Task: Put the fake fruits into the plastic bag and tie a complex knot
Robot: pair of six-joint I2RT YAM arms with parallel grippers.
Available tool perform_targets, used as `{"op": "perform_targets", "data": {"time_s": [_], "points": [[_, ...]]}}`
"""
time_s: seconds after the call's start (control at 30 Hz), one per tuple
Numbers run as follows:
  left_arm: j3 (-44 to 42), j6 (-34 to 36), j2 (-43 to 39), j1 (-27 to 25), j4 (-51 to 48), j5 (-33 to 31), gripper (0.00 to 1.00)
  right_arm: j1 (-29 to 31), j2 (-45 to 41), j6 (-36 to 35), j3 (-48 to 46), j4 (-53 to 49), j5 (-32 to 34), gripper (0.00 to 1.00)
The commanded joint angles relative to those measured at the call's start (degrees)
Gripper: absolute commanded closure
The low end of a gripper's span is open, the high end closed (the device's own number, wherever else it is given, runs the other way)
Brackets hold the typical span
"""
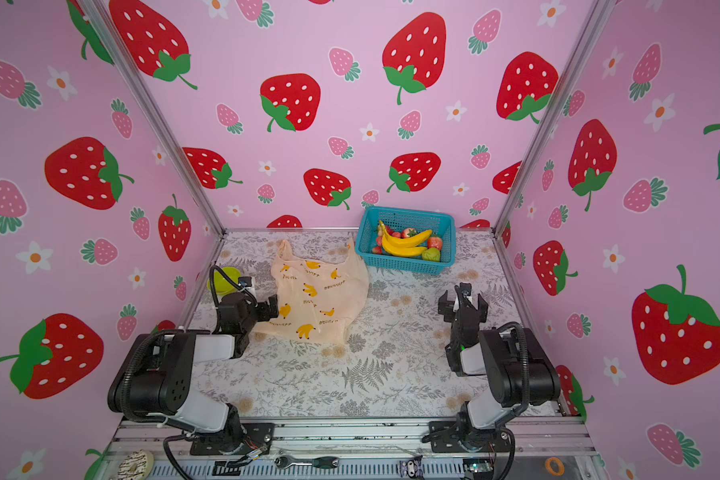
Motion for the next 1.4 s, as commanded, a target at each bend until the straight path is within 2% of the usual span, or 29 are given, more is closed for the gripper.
{"op": "perform_targets", "data": {"time_s": [0.0,0.1,0.2,0.3,0.37,0.4,0.47,0.53,0.6,0.73,0.83,0.9,1.07,1.27,1.37], "points": [[1.54,0.67,0.0,0.21,1.56,0.47,0.01,-0.22,-0.02,-0.22,0.61,1.84,-0.03,0.0],[3.34,-0.12,-3.55,0.2,-4.24,-1.2,0.01,-0.17,-0.78,0.07,-0.64,4.2,0.75,0.0],[4.63,-2.73,-10.5,0.21,-12.37,-6.54,0.01,0.06,-6.99,1.88,-3.47,3.86,6.23,0.0],[6.56,-12.24,-16.63,0.29,-21.09,-14.53,0.01,0.04,-16.73,6.44,-5.89,-1.63,14.34,0.0],[9.37,-18.35,-18.98,0.29,-28.83,-16.74,0.01,0.02,-23.69,11.89,-6.67,-7.36,17.23,0.0],[10.34,-20.38,-19.43,0.33,-31.24,-15.81,0.01,0.05,-26.09,13.87,-6.75,-9.92,17.12,0.01],[11.17,-23.14,-19.6,-0.03,-32.43,-8.63,0.01,0.06,-31.29,16.56,-5.67,-16.74,14.63,0.03],[11.64,-26.21,-19.04,-1.43,-31.76,-3.03,0.02,0.56,-33.54,17.81,-3.97,-20.75,10.17,0.06],[13.29,-27.92,-18.19,-4.41,-33.71,-0.99,0.02,2.43,-34.03,17.75,-1.26,-24.24,5.09,0.09],[18.25,-25.06,-16.39,-13.53,-43.16,-8.46,0.02,11.21,-30.02,14.66,6.89,-33.51,-1.23,0.09],[19.05,-25.28,-15.87,-17.08,-48.7,-11.67,0.02,19.06,-25.69,12.65,11.22,-38.14,-2.67,0.08],[17.84,-26.51,-16.68,-17.32,-50.86,-11.58,0.02,23.34,-22.43,12.61,13.66,-39.81,-3.7,0.08],[14.83,-26.68,-17.54,-17.23,-53.03,-13.18,0.02,30.96,-11.07,16.13,21.29,-43.12,-11.44,0.09],[22.1,-25.5,-10.13,-16.36,-51.63,-9.73,0.03,36.22,1.04,19.8,28.09,-39.81,-17.7,0.16],[27.17,-25.91,-5.08,-14.56,-50.07,-6.18,0.11,36.51,5.13,21.24,29.39,-37.32,-20.31,0.25]]}}
